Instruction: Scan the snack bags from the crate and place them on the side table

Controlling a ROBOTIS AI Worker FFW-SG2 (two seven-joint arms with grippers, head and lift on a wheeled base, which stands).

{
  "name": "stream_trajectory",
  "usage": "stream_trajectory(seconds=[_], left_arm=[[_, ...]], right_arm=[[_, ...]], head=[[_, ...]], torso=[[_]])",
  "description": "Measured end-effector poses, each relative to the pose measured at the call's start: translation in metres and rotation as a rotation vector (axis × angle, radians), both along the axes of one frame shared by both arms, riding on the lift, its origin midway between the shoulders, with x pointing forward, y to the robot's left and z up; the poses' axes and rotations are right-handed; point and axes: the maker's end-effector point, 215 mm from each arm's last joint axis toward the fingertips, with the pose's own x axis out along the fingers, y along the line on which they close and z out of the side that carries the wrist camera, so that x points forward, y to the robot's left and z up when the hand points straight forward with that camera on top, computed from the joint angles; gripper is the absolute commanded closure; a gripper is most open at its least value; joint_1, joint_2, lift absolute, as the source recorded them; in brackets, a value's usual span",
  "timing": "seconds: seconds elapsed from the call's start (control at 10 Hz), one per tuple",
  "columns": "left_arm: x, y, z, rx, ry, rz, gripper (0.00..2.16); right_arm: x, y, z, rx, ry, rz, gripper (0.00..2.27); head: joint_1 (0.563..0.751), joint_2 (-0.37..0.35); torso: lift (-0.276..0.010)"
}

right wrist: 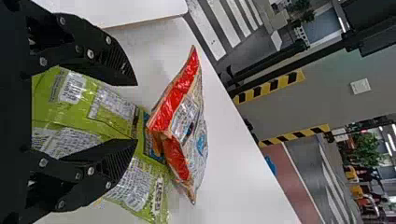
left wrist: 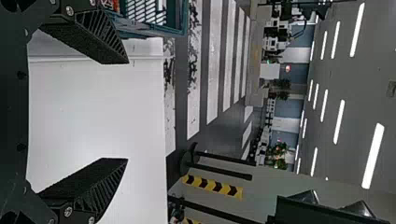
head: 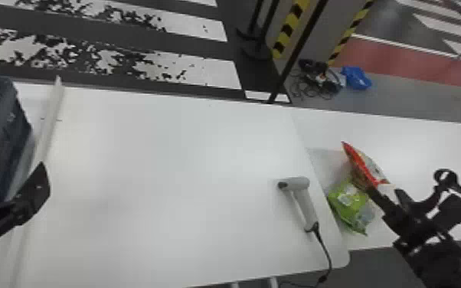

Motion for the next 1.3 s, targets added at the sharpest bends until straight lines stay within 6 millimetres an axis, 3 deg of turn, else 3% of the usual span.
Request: stream_trajectory(seconds=[0.2, 0.3, 0.5, 0.7, 0.9, 1.0, 1.3], left_arm=[[-0.002, 0.000, 0.001, 0.000, 0.000, -0.001, 0.14], [-0.003, -0.001, 0.002, 0.000, -0.001, -0.002, 0.14], [-0.005, -0.002, 0.003, -0.001, 0.000, -0.005, 0.14], [-0.005, -0.001, 0.003, 0.001, -0.003, -0.001, 0.14], [-0.005, 0.000, 0.003, 0.002, -0.005, 0.002, 0.14], [-0.004, 0.001, 0.002, 0.003, -0.005, 0.007, 0.14], [0.002, 0.003, 0.001, 0.004, -0.034, 0.011, 0.14]], right_arm=[[-0.003, 0.009, 0.042, -0.104, -0.091, 0.008, 0.06], [-0.004, 0.028, 0.068, -0.146, -0.138, 0.034, 0.06], [-0.003, 0.082, 0.113, -0.202, -0.228, 0.111, 0.07], [0.004, 0.156, 0.146, -0.224, -0.315, 0.221, 0.07], [0.014, 0.226, 0.166, -0.261, -0.396, 0.314, 0.07], [0.016, 0.258, 0.171, -0.292, -0.431, 0.347, 0.07], [0.019, 0.345, 0.168, -0.352, -0.494, 0.398, 0.07]], head=[[0.695, -0.350], [0.695, -0.350], [0.695, -0.350], [0.695, -0.350], [0.695, -0.332], [0.695, -0.286], [0.695, -0.167]], torso=[[-0.094], [-0.094], [-0.094], [-0.094], [-0.094], [-0.094], [-0.094]])
